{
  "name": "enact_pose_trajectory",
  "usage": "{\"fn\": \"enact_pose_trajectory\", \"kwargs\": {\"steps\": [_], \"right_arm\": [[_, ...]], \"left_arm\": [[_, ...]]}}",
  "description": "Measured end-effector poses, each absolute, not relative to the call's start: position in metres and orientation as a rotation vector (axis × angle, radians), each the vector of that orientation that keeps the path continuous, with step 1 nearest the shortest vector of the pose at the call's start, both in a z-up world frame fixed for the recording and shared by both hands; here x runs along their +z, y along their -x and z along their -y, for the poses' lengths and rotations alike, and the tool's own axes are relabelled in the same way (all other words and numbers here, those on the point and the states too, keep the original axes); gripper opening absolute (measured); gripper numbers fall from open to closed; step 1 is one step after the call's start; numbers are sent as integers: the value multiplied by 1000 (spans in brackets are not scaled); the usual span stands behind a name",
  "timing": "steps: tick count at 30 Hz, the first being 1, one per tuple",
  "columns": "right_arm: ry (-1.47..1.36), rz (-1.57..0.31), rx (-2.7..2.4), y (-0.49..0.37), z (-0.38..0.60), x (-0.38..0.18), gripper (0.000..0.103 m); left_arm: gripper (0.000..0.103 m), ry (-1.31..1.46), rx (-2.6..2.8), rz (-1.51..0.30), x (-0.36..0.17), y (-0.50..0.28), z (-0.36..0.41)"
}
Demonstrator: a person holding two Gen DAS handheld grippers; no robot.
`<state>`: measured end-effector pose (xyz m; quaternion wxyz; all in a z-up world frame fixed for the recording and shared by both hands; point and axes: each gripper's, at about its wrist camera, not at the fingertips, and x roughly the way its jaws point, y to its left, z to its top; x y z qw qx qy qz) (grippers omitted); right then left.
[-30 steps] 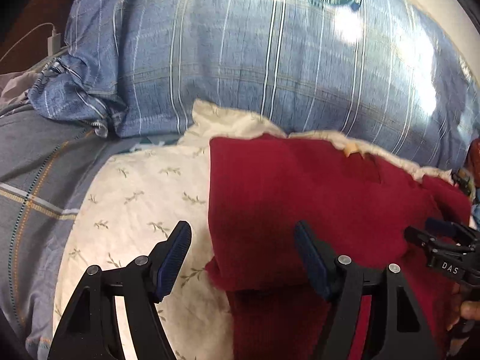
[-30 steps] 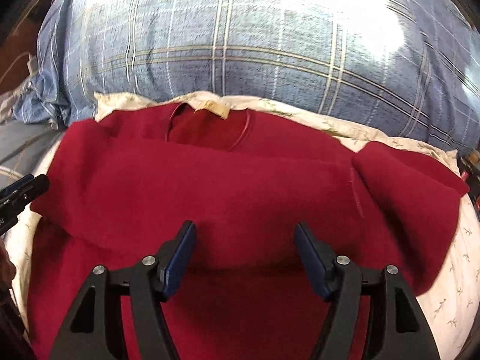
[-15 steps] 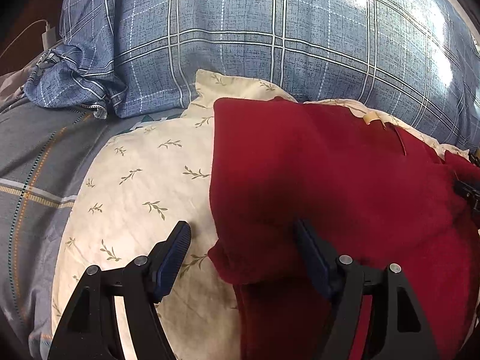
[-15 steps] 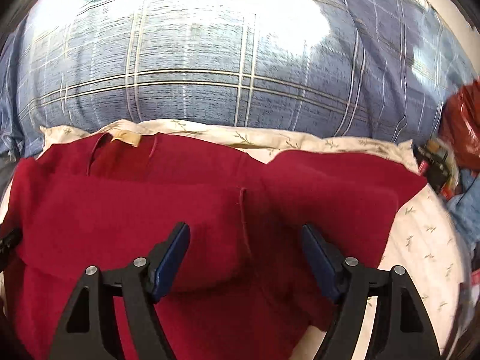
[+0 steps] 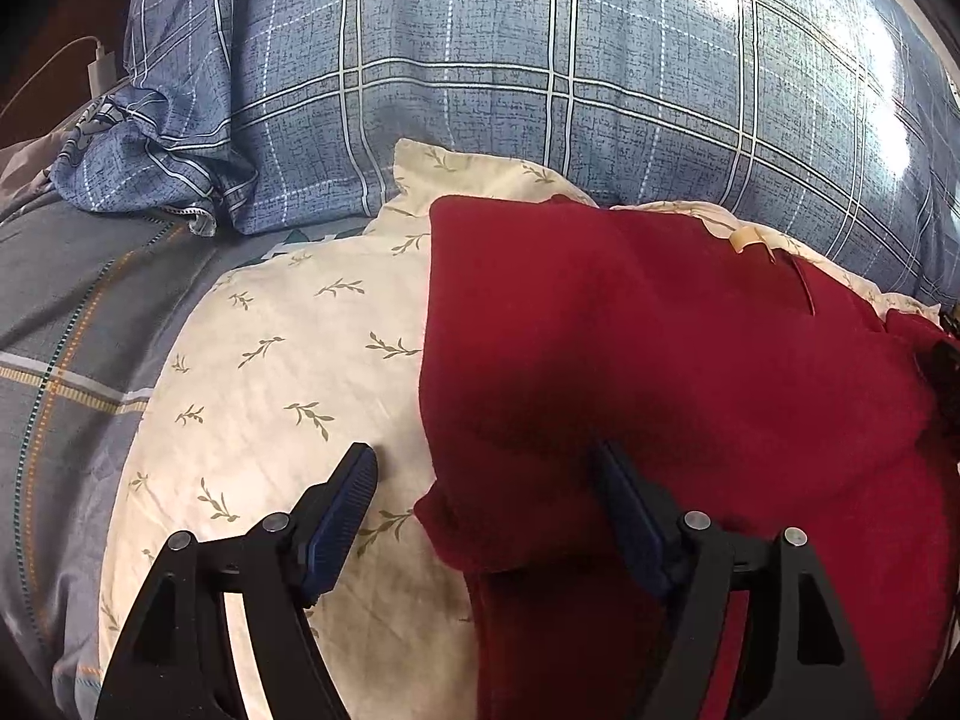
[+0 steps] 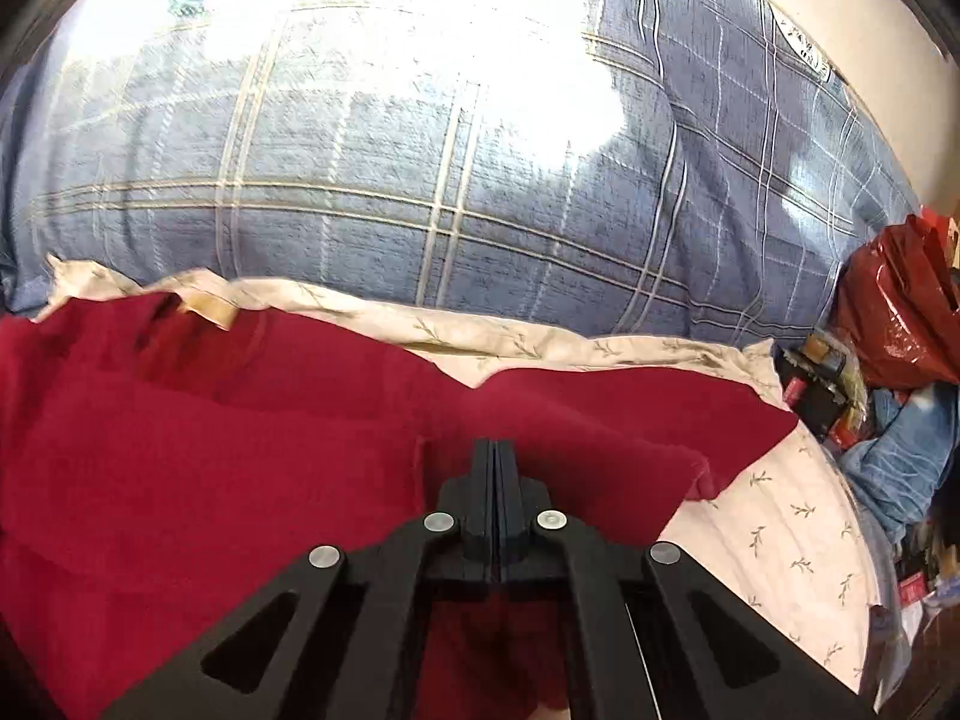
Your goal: Fold small clothes
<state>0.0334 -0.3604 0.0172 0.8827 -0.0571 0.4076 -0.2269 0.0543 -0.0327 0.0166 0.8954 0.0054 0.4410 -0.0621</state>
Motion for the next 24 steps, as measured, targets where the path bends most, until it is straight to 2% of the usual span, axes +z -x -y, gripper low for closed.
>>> {"fn": "enact_pose_trajectory", "kwargs": {"steps": [2,4,6,7,8,12,13,14,15,20,24], "right_arm": [[51,-894,-451,-36,370,11,1],[-6,-861,-415,-30,373,16,8],[-58,-834,-366,-27,370,22,46],[-65,-839,-348,-28,368,22,69],[-64,-844,-331,-31,365,21,72],[47,-875,-335,-49,352,6,70],[69,-890,-344,-53,351,1,56],[75,-911,-344,-57,352,-5,35],[57,-931,-335,-59,354,-8,5],[-11,-858,-344,-42,367,7,4],[-14,-872,-393,-45,379,3,4]], "left_arm": [[75,-11,-128,-913,17,-54,32],[75,-6,-131,-912,18,-53,31],[75,-9,-130,-913,17,-53,32],[75,-11,-129,-914,17,-53,33],[75,-13,-128,-912,17,-52,33],[75,-10,-127,-910,17,-52,32],[75,-11,-126,-911,17,-52,33],[75,-11,-126,-911,17,-52,33],[75,-9,-127,-909,17,-52,33],[75,43,-143,-862,30,-46,26],[75,38,-135,-858,27,-47,25]]}}
